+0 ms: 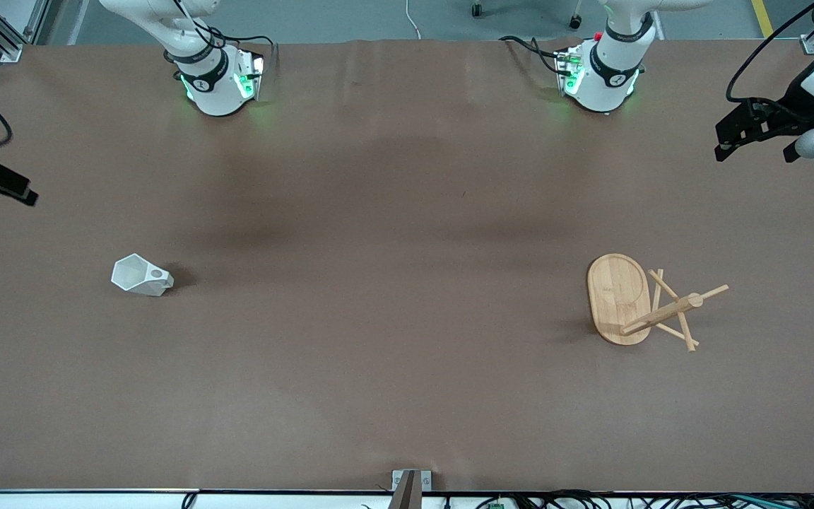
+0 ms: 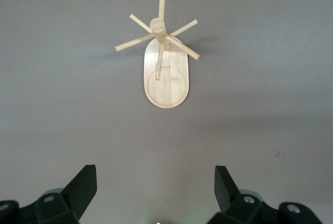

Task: Hang cup on rack
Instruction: 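Reach the right gripper down to the white faceted cup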

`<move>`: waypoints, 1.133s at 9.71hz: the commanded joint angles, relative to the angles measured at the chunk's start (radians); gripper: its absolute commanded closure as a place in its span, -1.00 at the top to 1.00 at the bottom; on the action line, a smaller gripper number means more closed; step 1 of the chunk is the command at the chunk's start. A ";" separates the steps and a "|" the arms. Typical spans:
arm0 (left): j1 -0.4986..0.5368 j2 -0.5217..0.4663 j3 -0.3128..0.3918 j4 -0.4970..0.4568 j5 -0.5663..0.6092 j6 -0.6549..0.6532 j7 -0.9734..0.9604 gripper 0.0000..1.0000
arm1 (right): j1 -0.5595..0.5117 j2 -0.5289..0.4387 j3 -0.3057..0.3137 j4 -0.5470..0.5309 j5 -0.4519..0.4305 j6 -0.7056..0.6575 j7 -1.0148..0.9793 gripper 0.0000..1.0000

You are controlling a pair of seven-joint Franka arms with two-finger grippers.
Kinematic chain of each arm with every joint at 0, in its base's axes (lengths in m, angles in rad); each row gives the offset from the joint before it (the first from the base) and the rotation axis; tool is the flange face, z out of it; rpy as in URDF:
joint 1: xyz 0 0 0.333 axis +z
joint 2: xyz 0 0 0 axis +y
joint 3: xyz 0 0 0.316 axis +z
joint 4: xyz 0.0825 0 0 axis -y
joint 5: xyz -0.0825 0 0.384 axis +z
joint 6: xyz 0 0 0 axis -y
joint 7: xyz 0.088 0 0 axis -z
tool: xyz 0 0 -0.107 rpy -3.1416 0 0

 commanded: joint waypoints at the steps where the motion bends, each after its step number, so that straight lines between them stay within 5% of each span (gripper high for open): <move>1: 0.002 0.020 -0.002 0.000 -0.004 -0.036 0.004 1.00 | -0.022 -0.010 0.005 -0.190 -0.033 0.180 -0.009 1.00; 8: 0.002 0.026 -0.002 0.000 -0.004 -0.035 0.010 1.00 | -0.097 0.192 0.006 -0.484 -0.046 0.688 -0.023 1.00; 11: 0.002 0.031 -0.002 0.003 -0.005 -0.030 0.008 1.00 | -0.092 0.266 0.010 -0.509 -0.041 0.754 -0.019 1.00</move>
